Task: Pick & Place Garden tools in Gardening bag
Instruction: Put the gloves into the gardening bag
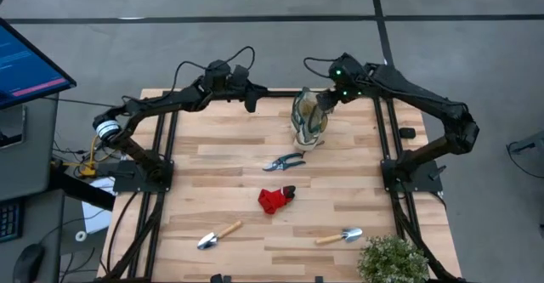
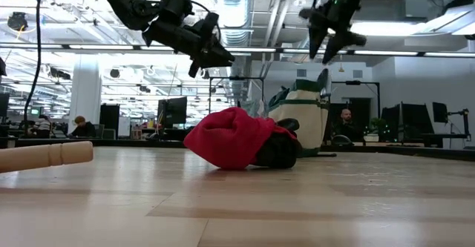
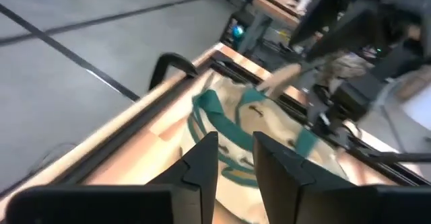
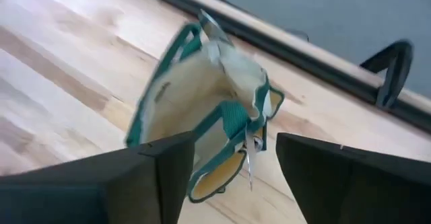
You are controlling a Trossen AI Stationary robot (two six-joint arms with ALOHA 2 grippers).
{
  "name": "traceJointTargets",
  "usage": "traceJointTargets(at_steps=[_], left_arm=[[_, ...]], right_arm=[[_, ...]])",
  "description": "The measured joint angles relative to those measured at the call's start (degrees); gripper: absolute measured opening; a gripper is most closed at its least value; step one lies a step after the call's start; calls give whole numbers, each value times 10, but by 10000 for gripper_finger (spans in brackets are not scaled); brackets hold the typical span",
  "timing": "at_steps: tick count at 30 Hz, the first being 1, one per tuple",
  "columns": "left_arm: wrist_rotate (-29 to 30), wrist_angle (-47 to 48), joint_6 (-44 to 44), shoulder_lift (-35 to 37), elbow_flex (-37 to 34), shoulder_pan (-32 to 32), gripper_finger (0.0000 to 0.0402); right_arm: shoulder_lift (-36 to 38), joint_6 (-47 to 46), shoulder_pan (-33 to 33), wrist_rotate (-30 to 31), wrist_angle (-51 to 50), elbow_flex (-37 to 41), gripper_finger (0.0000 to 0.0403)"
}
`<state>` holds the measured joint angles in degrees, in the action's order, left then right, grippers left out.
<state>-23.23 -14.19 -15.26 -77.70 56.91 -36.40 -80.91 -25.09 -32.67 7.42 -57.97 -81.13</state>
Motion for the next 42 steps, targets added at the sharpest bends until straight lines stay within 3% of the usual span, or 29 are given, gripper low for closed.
traceJointTargets(at_steps=[5,9,13,18,23,26,35,42], left_arm=[[-104,83,-2,52,-1,-13,93],[-155,197,4,118,-1,19,93],[-151,256,3,171,0,102,97],[-68,258,-39,188,0,229,135],[41,258,-50,132,0,352,192],[108,259,-74,74,3,393,219],[141,258,-107,-107,98,422,236],[198,306,-84,-175,146,433,227]], right_arm=[[36,17,8,1,-51,-55,197],[73,17,25,1,-89,-77,182],[101,-7,44,19,-113,-77,173],[108,-13,72,33,-146,-77,186],[100,3,94,34,-187,-77,219],[93,16,109,32,-200,-76,234],[93,26,135,32,-219,-76,239],[93,15,153,34,-223,-76,239]])
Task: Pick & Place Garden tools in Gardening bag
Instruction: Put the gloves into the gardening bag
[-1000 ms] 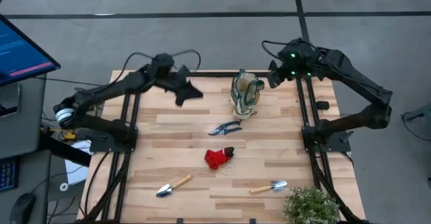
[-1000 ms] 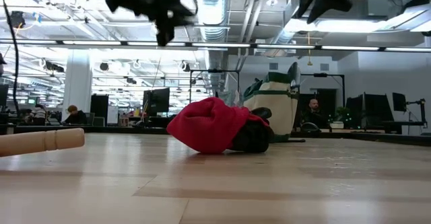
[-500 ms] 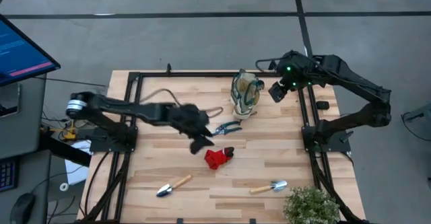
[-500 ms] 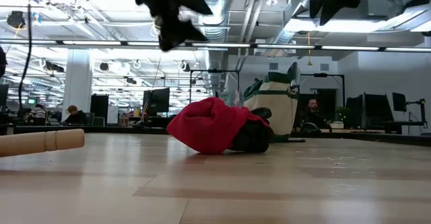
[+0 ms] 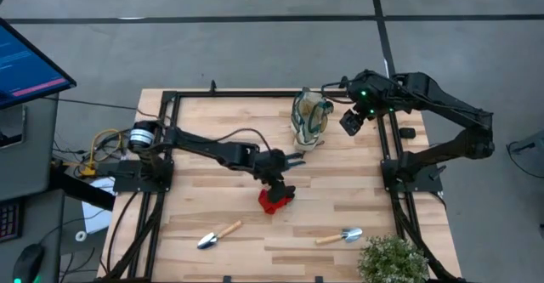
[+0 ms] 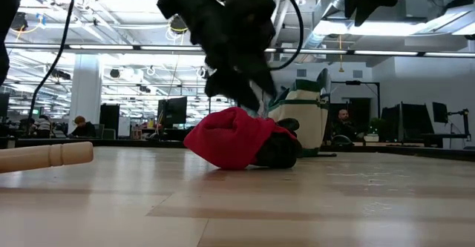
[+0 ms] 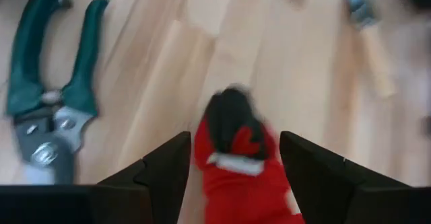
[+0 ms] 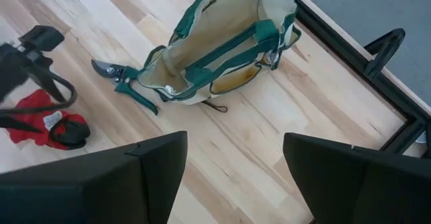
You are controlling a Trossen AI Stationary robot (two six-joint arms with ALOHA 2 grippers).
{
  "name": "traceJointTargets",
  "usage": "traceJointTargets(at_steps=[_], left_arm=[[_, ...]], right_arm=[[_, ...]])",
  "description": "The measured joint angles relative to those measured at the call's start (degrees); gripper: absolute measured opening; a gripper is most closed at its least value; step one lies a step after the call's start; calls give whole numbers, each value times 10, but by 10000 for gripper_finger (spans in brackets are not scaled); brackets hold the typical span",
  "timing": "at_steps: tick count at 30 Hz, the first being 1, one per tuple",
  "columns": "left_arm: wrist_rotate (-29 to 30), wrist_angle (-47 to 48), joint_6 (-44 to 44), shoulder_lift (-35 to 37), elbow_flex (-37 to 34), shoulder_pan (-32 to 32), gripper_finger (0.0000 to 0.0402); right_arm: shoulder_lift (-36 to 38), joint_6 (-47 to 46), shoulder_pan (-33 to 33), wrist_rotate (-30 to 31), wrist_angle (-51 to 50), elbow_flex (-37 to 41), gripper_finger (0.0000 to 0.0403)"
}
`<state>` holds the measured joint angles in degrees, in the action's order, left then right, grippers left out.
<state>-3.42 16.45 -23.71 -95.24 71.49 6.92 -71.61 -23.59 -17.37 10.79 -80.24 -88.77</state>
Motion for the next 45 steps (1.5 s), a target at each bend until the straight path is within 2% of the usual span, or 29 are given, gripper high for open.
traceJointTargets(at_steps=[8,11,19,26,31,35,40,45], left_arm=[[131,41,-20,-3,1,64,227],[154,41,-21,-8,2,87,227],[105,27,-19,9,2,107,246],[107,26,26,24,2,104,271],[87,20,75,6,1,103,292],[99,15,101,5,0,101,308],[137,15,100,5,0,88,317],[91,12,54,-24,0,78,318]], right_arm=[[0,-13,28,0,0,0,239],[0,-19,36,0,0,0,239],[0,-29,56,25,0,0,239],[0,-29,57,28,1,0,239],[0,-29,57,28,0,0,239],[0,-29,57,28,0,0,239],[0,-29,57,28,-1,0,239],[0,-29,57,28,-1,0,239]])
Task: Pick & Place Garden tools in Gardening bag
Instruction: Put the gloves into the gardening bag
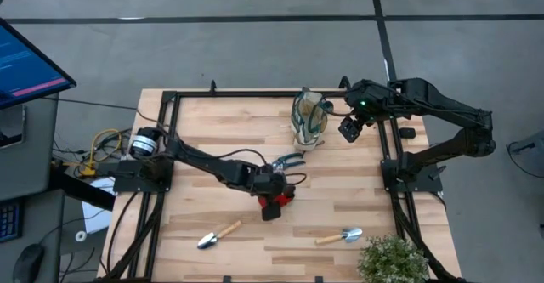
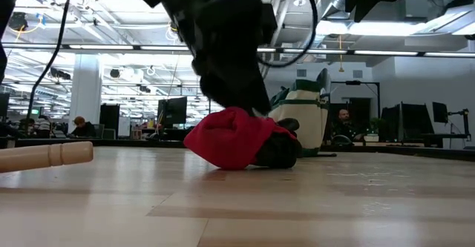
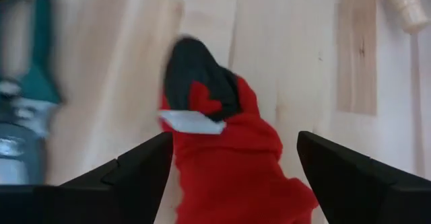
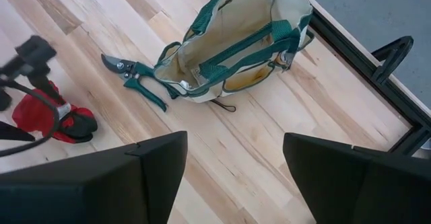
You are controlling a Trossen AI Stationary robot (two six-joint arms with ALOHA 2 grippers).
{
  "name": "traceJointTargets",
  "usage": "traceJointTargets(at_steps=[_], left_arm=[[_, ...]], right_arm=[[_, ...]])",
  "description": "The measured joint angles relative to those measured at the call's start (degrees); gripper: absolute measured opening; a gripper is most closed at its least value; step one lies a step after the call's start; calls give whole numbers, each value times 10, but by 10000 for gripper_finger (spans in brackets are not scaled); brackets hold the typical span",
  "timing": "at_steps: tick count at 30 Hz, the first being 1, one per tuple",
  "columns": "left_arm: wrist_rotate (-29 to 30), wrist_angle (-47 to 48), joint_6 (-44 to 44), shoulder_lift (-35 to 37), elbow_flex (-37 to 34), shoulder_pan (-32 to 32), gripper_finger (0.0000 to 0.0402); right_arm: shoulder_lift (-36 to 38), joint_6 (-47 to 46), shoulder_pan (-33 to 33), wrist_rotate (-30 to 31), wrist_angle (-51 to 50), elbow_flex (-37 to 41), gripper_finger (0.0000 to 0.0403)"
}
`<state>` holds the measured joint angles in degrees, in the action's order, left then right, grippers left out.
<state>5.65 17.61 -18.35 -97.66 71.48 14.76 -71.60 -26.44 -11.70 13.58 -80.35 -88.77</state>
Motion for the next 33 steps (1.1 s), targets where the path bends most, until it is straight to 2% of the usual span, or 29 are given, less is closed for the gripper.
traceJointTargets(at_steps=[8,12,16,20,21,23,26,30,33], left_arm=[[11,2,-15,-46,0,-5,314],[-21,38,-18,-60,1,-10,293],[-22,78,-48,-67,4,-9,225],[-31,94,-81,-45,5,-23,98],[-29,104,-82,-33,5,-29,81],[-4,94,-90,-1,6,-44,81],[69,54,-105,68,13,-76,81],[145,-63,-91,134,13,-138,81],[168,-170,-87,155,15,-195,81]], right_arm=[[0,0,0,0,0,0,239],[0,0,0,0,-2,0,239],[0,0,0,0,-2,0,239],[0,-11,0,13,-2,0,239],[0,-15,0,19,-2,0,239],[4,-21,0,32,-2,0,239],[13,-30,0,49,-2,1,239],[26,-42,0,78,1,1,239],[39,-52,0,100,3,1,239]])
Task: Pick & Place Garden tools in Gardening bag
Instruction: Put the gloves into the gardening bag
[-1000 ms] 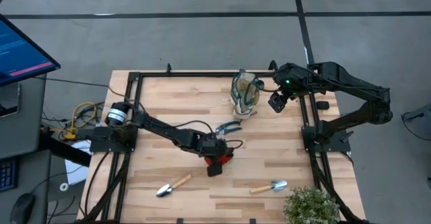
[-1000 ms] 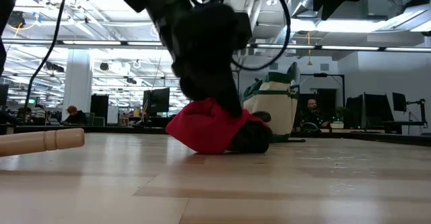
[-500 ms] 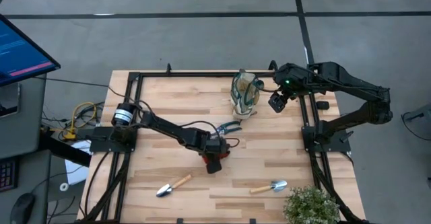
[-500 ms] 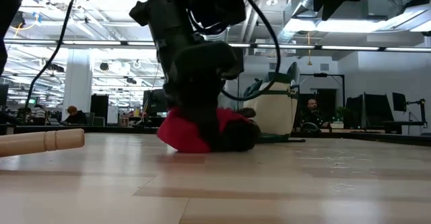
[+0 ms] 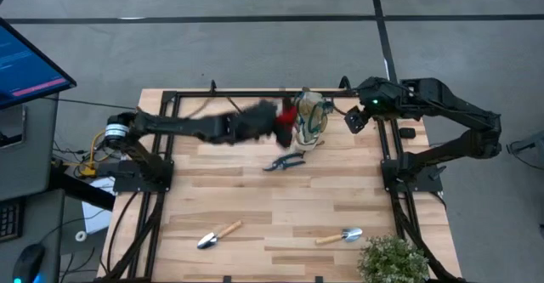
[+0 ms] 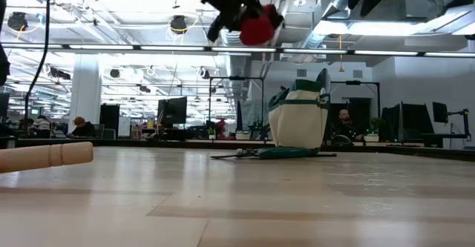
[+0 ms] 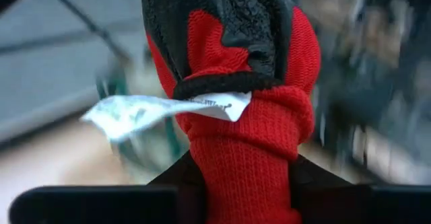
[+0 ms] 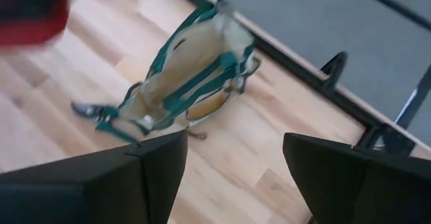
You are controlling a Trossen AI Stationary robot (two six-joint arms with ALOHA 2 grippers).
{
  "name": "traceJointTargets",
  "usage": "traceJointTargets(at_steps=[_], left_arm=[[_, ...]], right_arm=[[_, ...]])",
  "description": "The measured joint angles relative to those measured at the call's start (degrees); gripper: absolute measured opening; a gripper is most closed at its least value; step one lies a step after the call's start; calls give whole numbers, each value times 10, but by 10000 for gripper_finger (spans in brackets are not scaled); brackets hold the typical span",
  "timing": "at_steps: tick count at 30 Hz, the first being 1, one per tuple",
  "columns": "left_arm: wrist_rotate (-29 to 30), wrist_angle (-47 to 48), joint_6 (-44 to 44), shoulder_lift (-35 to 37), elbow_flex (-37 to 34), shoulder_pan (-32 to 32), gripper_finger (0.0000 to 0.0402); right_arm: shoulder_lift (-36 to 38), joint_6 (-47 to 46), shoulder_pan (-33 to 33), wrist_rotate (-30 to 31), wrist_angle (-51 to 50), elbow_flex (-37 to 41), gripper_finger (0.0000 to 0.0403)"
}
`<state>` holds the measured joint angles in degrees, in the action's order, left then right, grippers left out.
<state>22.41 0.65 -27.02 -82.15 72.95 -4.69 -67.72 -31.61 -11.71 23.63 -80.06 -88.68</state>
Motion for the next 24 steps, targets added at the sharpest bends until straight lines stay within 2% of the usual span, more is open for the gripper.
traceJointTargets(at_steps=[4,9,13,16,18,24], left_arm=[[-19,-98,-2,-22,0,-57,81],[-30,-159,-9,-83,29,-73,81],[-46,-160,13,-144,92,-65,81],[-33,-137,31,-172,127,-61,81],[-20,-130,32,-184,138,-65,81],[-32,-132,30,-229,155,-75,81]], right_arm=[[12,-3,-1,24,5,0,239],[21,-6,-1,37,13,0,239],[24,-6,-1,37,12,0,239],[26,-10,-1,37,13,0,239],[26,-17,-1,37,13,0,239],[24,-30,0,38,13,0,239]])
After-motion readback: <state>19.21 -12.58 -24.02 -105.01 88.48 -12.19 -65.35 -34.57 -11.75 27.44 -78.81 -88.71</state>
